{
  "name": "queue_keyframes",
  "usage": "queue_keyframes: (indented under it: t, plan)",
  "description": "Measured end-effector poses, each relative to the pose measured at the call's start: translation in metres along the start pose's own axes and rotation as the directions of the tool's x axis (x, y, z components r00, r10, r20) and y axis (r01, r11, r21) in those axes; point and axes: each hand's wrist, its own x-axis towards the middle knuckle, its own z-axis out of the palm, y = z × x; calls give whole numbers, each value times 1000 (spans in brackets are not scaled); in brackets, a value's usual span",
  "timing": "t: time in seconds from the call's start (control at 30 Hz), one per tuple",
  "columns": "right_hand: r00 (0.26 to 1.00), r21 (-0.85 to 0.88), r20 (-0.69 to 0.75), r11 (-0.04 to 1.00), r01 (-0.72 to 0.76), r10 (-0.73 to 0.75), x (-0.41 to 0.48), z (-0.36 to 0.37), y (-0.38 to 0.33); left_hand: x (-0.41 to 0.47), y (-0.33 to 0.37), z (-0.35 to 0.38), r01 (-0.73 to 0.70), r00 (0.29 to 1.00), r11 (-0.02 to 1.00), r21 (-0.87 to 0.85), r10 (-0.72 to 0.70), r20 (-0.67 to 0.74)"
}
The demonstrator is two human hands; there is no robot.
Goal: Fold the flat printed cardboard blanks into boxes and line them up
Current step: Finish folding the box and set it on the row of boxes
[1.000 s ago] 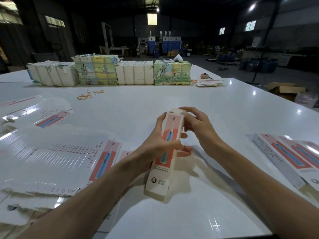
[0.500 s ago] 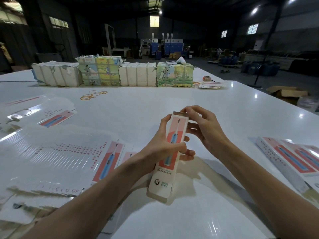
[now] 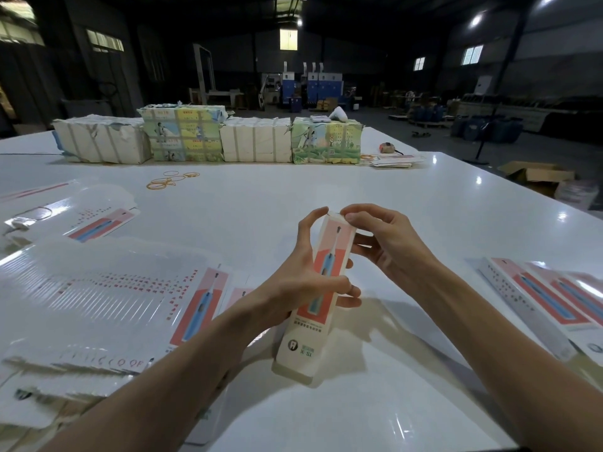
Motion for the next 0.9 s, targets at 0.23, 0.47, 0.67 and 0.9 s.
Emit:
queue_keyframes:
  t: [0.23, 0.47, 0.67, 0.9]
  plan:
    - [1000, -38, 13, 999, 3, -2, -1, -2, 0, 1, -4, -1, -28, 999, 1000, 6, 28, 15]
    - [999, -56, 25, 998, -28, 29, -2, -6, -5, 0, -2, 2, -23, 1000, 997, 74, 23, 4]
    - [999, -25, 25, 999, -30, 31, -5, -5, -3, 0, -1, 1, -26, 999, 997, 70, 24, 22]
    - [999, -112, -26, 993, 22, -25, 1, -4, -2, -1, 2, 3, -36, 998, 999, -32, 37, 47]
